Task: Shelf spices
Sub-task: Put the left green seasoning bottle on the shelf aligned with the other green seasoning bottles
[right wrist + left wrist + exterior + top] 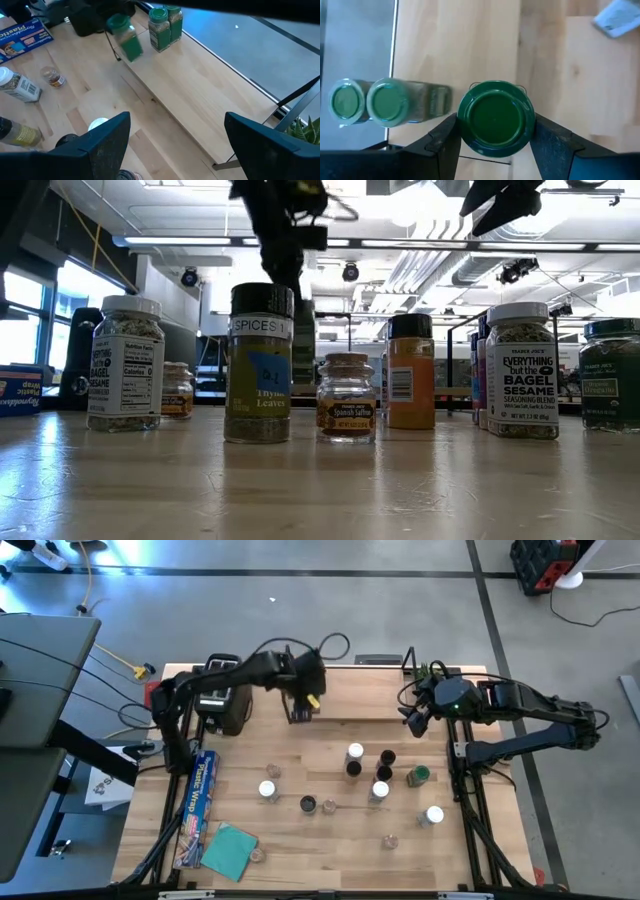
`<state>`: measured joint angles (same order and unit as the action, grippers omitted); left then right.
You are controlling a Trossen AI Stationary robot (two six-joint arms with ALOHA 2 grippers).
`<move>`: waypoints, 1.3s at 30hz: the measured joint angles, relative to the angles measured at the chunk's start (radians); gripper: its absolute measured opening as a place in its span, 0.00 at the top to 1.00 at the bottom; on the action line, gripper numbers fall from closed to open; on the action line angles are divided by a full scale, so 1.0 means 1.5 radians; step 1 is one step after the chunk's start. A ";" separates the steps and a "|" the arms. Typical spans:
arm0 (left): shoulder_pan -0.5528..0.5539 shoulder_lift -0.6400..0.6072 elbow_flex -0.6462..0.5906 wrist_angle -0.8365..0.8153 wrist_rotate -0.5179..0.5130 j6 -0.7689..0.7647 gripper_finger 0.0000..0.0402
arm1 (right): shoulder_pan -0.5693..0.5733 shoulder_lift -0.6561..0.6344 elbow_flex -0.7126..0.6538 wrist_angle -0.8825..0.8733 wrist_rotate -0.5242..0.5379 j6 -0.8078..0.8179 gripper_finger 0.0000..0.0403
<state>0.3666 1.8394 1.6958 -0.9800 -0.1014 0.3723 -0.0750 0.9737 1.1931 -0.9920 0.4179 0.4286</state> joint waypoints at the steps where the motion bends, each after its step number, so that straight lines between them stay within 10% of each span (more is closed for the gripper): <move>1: 0.008 0.006 0.000 0.003 0.002 0.007 0.52 | 0.000 0.000 0.000 0.000 0.000 0.000 0.21; 39: -0.049 0.024 0.000 -0.003 -0.195 0.068 0.41 | 0.000 0.000 0.000 0.002 0.000 0.026 0.21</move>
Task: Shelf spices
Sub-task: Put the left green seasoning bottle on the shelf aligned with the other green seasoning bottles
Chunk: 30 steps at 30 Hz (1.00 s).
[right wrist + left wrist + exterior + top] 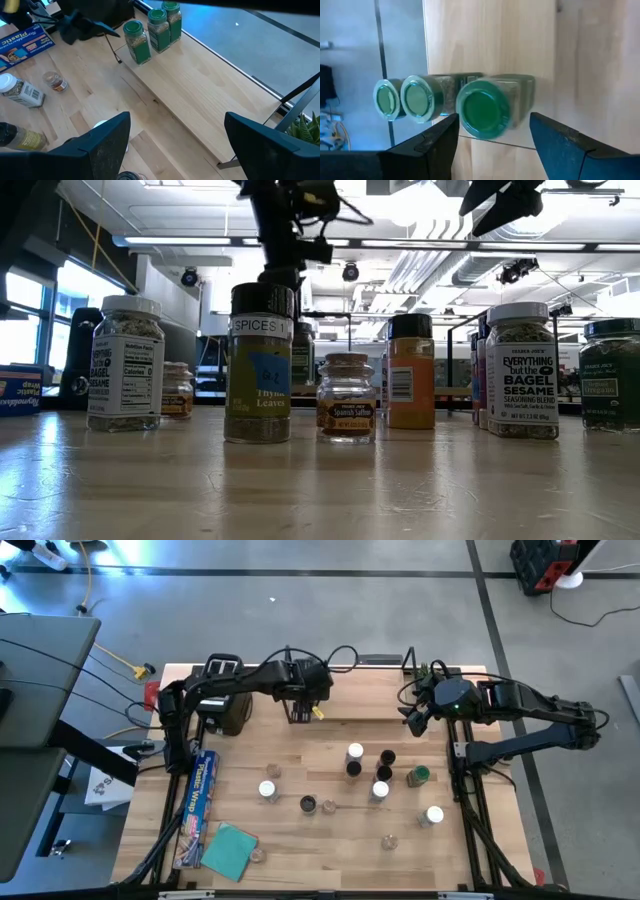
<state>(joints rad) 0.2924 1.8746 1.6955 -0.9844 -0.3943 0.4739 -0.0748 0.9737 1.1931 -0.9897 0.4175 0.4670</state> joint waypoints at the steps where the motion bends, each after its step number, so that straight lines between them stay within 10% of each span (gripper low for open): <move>1: -0.006 -0.008 0.000 -0.008 0.000 -0.005 0.42 | 0.000 0.000 0.000 0.000 0.000 0.000 0.21; 9: -0.027 -0.044 -0.001 -0.062 0.182 -0.105 0.67 | 0.000 0.001 0.000 0.000 0.009 -0.002 0.21; 16: -0.026 0.008 -0.028 -0.005 0.180 -0.100 0.98 | 0.000 0.001 0.000 0.000 0.030 -0.002 0.21; 30: -0.011 0.053 -0.027 0.044 0.105 -0.076 1.00 | 0.000 0.001 0.000 0.000 0.010 0.010 0.21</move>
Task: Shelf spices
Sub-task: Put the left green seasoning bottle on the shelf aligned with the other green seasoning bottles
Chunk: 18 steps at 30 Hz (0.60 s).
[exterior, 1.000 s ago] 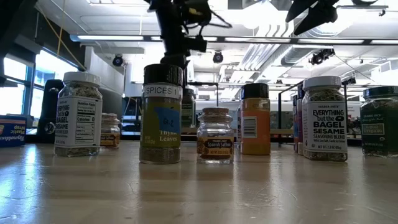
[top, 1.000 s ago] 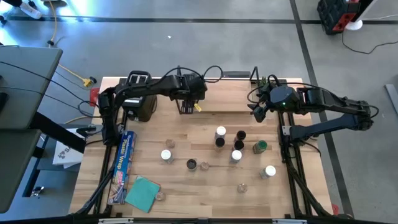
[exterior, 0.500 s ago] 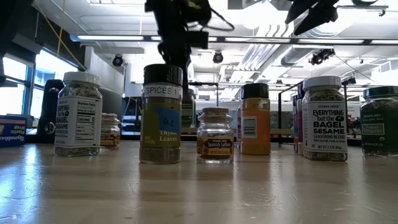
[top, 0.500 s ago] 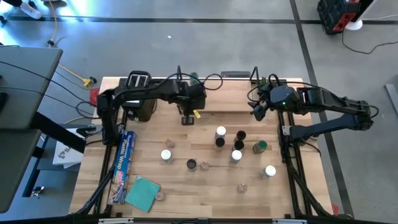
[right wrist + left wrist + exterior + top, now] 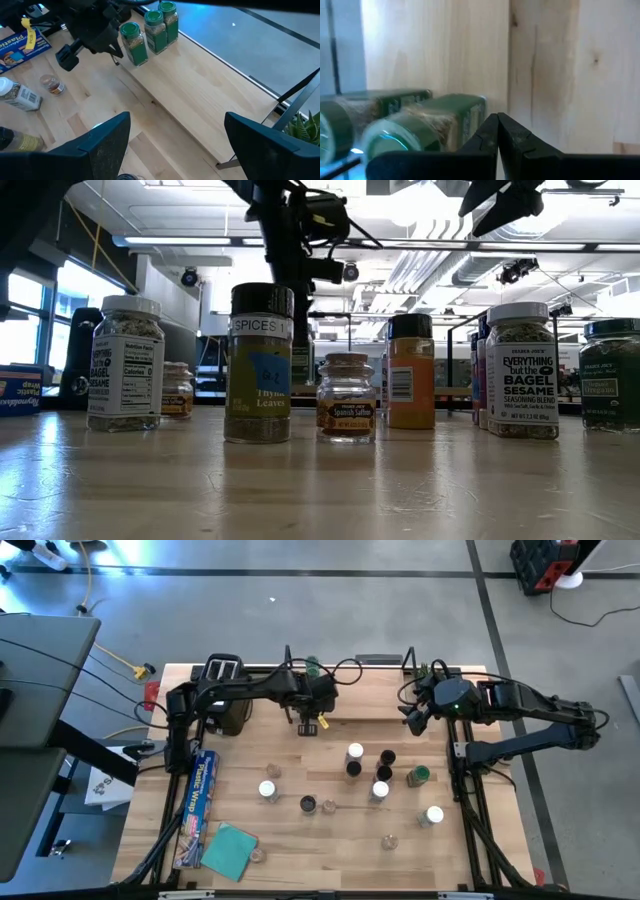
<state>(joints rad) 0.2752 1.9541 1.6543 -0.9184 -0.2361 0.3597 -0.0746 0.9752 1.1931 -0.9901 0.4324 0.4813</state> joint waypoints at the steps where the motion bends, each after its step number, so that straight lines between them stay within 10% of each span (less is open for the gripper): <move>1: 0.000 0.000 0.000 0.006 -0.006 0.005 1.00 | 0.000 0.000 0.000 0.000 0.000 0.000 0.21; 18: 0.021 -0.002 0.006 0.028 -0.026 0.025 1.00 | 0.000 0.000 0.000 0.000 -0.011 -0.001 0.21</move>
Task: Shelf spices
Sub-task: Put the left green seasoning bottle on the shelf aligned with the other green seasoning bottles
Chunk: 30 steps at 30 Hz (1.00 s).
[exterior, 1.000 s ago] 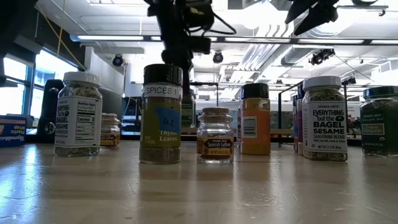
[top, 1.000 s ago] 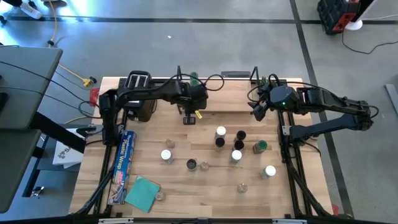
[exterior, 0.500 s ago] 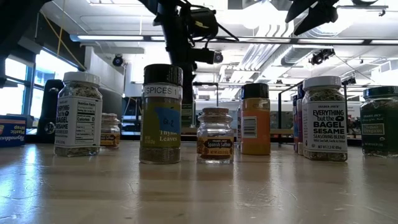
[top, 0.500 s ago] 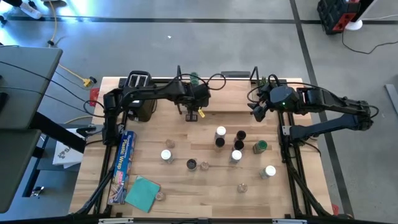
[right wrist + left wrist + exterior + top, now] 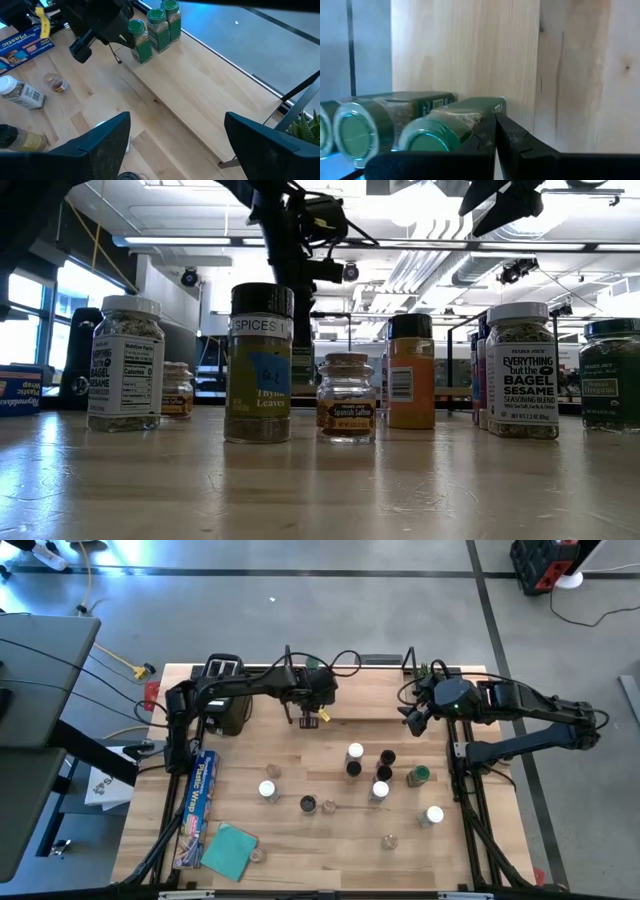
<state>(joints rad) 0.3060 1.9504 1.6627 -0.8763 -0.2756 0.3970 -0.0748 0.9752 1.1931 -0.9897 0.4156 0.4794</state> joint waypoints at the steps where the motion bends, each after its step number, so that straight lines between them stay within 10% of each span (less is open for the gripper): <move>1: -0.003 0.000 0.004 -0.002 0.000 0.000 1.00 | 0.000 0.000 0.000 0.000 0.000 -0.001 0.21; 30: 0.018 0.000 -0.035 0.012 -0.026 0.070 1.00 | 0.000 0.000 0.000 0.000 0.000 -0.003 0.21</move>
<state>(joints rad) 0.3333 1.9511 1.6096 -0.8587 -0.3146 0.5022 -0.0747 0.9752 1.1931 -0.9894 0.4156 0.4756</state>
